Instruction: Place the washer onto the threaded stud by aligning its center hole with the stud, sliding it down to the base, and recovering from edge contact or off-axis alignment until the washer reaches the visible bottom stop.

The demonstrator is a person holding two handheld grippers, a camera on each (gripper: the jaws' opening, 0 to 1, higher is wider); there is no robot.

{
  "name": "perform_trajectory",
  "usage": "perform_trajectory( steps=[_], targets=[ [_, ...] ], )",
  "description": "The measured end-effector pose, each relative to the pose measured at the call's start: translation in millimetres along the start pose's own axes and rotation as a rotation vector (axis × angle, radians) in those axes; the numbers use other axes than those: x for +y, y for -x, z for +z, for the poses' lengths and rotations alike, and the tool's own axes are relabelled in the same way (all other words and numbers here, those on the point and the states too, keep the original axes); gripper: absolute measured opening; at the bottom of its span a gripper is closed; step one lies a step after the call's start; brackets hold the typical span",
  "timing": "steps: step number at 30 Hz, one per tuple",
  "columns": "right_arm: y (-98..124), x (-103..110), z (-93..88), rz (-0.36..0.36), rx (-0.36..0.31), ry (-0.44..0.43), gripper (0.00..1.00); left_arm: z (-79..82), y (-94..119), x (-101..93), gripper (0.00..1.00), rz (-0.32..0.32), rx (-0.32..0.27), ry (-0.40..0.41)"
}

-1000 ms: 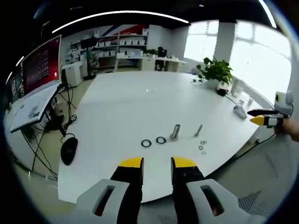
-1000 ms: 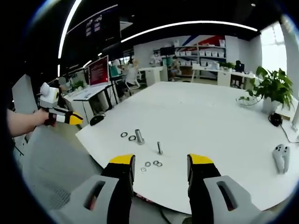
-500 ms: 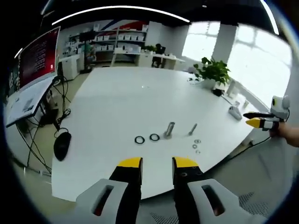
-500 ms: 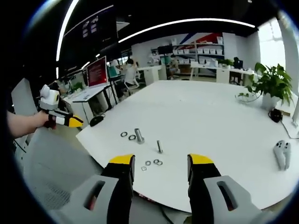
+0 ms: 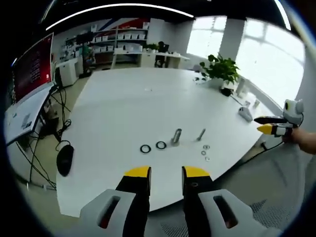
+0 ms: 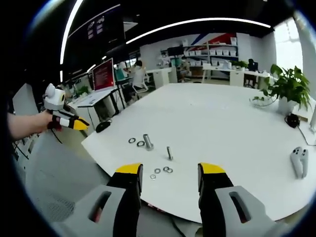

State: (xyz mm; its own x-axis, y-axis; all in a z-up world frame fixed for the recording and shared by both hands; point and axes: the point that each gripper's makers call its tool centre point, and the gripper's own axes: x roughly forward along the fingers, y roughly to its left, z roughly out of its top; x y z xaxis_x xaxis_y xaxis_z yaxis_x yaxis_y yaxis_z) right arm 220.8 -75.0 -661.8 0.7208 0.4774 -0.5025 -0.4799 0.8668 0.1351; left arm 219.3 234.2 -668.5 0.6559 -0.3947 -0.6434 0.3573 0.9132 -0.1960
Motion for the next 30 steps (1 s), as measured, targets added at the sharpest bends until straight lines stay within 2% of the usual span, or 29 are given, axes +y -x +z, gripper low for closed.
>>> perform_trajectory(
  steps=[2, 5, 8, 14, 20, 30],
  targets=[
    [1, -2, -0.6, -0.008, 0.000, -0.009, 0.47, 3.6, -5, 1.6, 0.23, -0.008, 0.004, 0.001],
    [1, -3, -0.9, -0.012, 0.001, -0.018, 0.47, 1.5, -16, 4.2, 0.25, -0.006, 0.047, -0.052],
    [0, -2, -1.9, -0.008, 0.007, -0.007, 0.47, 0.0, -27, 2.6, 0.29, -0.013, 0.071, -0.059],
    [0, -1, -2.9, -0.001, 0.014, -0.015, 0.47, -0.3, -45, 0.7, 0.29, -0.031, 0.109, -0.075],
    [-1, -2, -4.1, -0.007, 0.017, -0.020, 0.47, -3.8, -72, 10.2, 0.29, -0.046, 0.173, -0.108],
    [0, -4, -5.9, -0.014, 0.022, -0.025, 0.47, -4.0, -105, 13.7, 0.29, -0.057, 0.245, -0.153]
  ],
)
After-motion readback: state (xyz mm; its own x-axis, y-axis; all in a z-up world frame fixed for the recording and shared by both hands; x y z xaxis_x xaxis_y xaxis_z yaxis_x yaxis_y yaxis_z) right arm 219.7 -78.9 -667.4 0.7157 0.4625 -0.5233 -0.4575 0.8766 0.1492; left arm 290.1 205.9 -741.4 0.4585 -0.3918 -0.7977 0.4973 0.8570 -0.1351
